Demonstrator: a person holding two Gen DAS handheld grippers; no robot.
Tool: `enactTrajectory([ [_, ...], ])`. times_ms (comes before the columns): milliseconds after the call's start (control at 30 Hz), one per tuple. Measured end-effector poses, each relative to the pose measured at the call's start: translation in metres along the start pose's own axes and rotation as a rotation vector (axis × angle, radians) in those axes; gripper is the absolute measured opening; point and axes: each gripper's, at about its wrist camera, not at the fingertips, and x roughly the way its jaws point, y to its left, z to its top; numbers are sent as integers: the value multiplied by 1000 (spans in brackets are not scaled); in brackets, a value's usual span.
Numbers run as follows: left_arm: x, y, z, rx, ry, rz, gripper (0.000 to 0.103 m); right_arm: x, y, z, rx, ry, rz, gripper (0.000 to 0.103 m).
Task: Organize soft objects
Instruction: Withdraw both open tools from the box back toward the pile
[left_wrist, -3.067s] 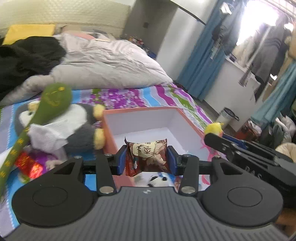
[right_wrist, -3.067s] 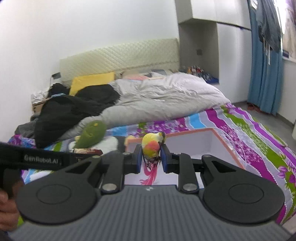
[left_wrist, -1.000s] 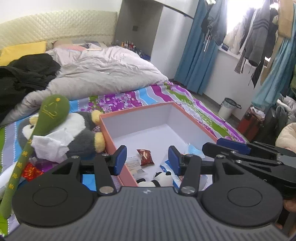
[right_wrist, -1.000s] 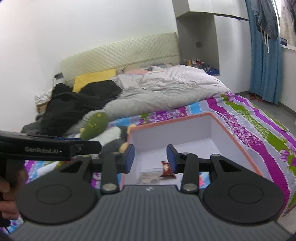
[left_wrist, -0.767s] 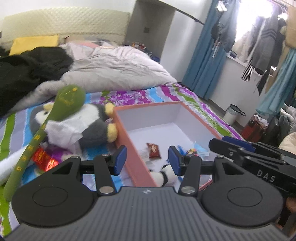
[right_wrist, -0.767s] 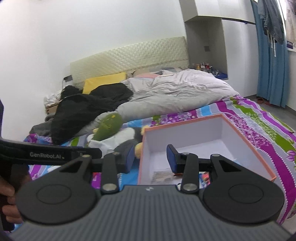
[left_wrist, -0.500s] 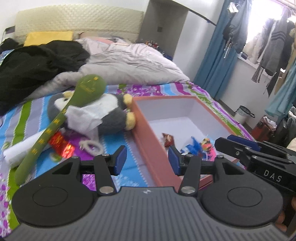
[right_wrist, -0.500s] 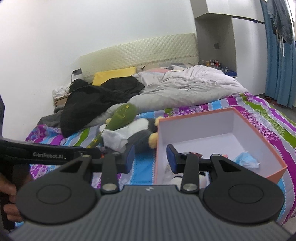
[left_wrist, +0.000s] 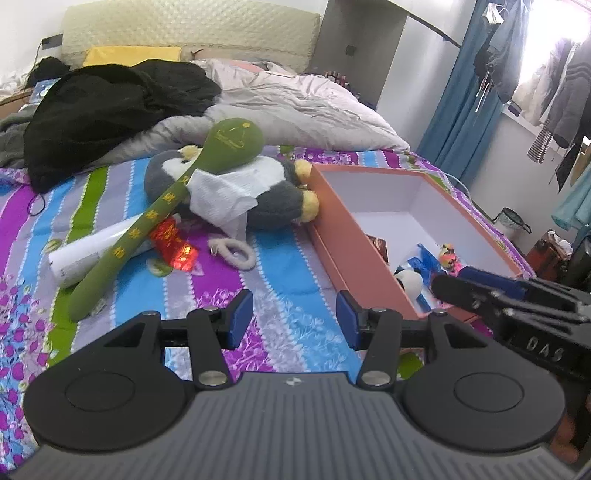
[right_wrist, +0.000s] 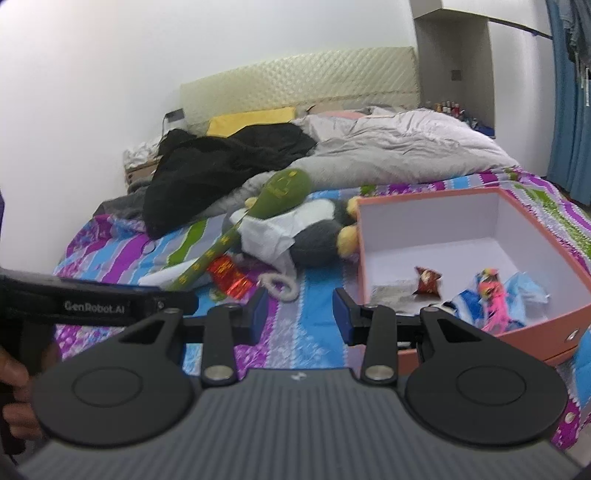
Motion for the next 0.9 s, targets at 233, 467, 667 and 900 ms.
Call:
enactTrajectory([
  [233, -7, 17, -24, -28, 11, 18, 56, 4, 19, -25, 5, 66, 15, 41],
  [467, -15, 31, -47, -54, 46, 17, 56, 2, 33, -43, -4, 113, -1, 41],
  [667, -16, 46, -58, -79, 51, 47, 61, 12, 39, -49, 2, 142, -2, 41],
  [900, 7, 64, -59, -108, 69, 78, 61, 35, 44, -49, -34, 154, 19, 41],
])
